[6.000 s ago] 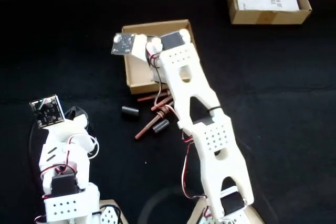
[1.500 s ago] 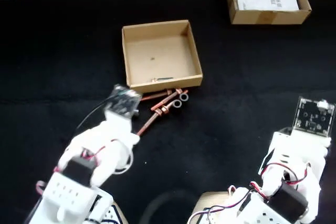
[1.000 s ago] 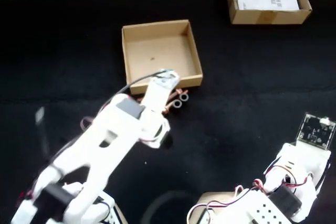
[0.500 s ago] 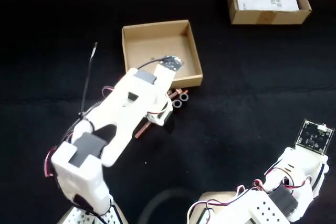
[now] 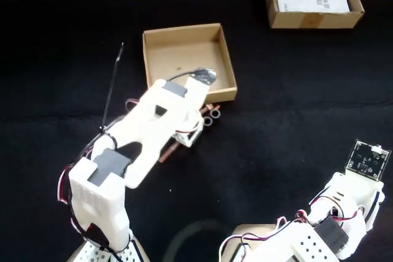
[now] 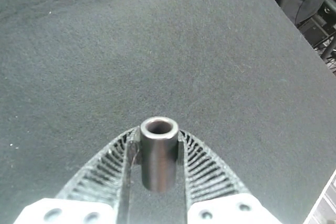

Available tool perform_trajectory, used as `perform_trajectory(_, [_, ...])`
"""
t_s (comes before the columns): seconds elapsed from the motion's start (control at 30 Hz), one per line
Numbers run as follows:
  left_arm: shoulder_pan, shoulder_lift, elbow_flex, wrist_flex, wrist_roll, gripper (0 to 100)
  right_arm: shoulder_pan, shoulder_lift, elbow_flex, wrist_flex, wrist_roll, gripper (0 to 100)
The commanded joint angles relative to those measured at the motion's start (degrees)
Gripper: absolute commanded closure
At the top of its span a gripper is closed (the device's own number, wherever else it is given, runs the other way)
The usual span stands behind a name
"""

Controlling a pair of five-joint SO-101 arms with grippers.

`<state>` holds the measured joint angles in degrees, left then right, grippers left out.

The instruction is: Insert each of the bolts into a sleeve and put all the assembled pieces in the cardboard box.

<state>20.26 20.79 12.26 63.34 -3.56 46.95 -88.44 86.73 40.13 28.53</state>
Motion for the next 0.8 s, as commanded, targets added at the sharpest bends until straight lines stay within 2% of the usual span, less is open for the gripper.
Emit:
perform_trajectory(0.0, [-0.48, 0.22, -0.22, 0.88, -2.55, 99, 0.13, -0.66, -0.13, -1.36, 0.26, 99.1])
perform_trajectory(0.13, [-0.48, -2.42, -0.57, 3.87, -2.55, 99, -1.1, -0.66, 0.04, -1.19, 0.18, 99.1])
perform_trajectory(0.33, [-0.4, -14.02, -0.22, 5.36, -2.55, 99, -9.8, -0.66, 5.85, -1.1, 0.44, 99.1])
perform_trajectory(0.47, [0.31, -23.34, -0.13, 5.36, -2.55, 99, -17.1, -0.66, 7.96, -1.1, 0.26, 99.1])
perform_trajectory(0.63, [3.3, -37.76, 4.7, 4.57, -2.55, 99, -30.02, -0.66, 7.69, 1.98, 0.09, 99.1])
perform_trajectory(0.77, [5.67, -51.74, 13.58, -3.34, -2.55, 99, -40.57, -0.75, 5.58, 1.89, -1.14, 99.1])
